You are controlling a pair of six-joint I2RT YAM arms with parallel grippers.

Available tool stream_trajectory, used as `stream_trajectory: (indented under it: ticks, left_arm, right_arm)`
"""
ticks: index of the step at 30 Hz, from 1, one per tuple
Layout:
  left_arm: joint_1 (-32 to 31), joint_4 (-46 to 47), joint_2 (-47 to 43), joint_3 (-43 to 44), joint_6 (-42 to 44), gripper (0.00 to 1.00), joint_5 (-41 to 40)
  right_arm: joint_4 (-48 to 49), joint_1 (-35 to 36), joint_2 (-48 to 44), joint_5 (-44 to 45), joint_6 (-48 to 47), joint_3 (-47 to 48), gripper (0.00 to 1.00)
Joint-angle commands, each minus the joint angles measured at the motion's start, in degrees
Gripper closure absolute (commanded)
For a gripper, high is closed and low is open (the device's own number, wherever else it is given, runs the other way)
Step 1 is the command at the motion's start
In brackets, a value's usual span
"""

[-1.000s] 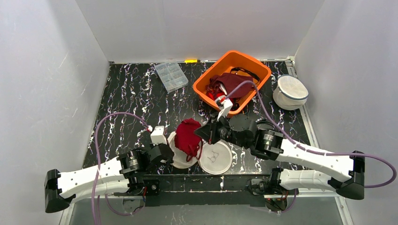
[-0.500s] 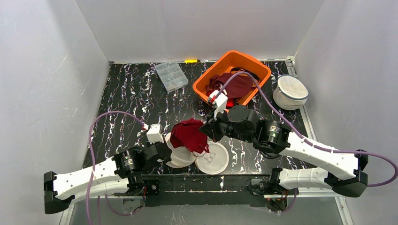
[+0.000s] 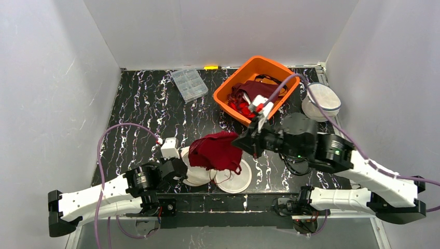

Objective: Unzip the laundry bag and remove the bra
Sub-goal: Pick up the bra from the laundry bag.

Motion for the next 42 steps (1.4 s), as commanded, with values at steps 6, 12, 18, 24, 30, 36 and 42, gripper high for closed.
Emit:
stream_trajectory:
  ticks: [6,12,18,24,30,36,42]
  left_arm:
    - [0.2,-4.3,0.2,1.1,-1.9,1.0,-4.1]
    - [0.2,-4.3,1.2,1.4,-1.9,1.0,-4.0]
    - [0.2,-5.6,1.2,1.7,-2.1,1.0,-4.1]
    - [0.2,-6.9,-2.4,5.4,2.1,0.49,-4.4]
    - [0.2,-3.2,-6.6,11.9,15.7,0.3,-0.5]
    - [0.2,12.9,-9.0,12.7,37.7,0.27,17.3]
    - [0.2,12.0,-10.5,16.9,50.5,0.23,29.7]
  right_arm:
    - [-8.8,-0.1,-6.2,5.5,-0.2,4.0,0.99]
    - [-2.4,-0.1,-8.1,3.0,4.6,-8.9,0.99]
    - [1.7,-0.1,-7.9,0.8,5.3,-14.4,0.99]
    - [3.3,-0.1,-8.2,-0.7,3.9,-13.6,0.99]
    - [2.5,-0.1,-6.9,-1.4,0.7,-9.6,0.99]
    - [2.5,-0.1,-5.2,-4.6,-2.3,-3.1,0.99]
    - [-0.8,-0.1,-3.7,-9.6,-5.7,4.7,0.99]
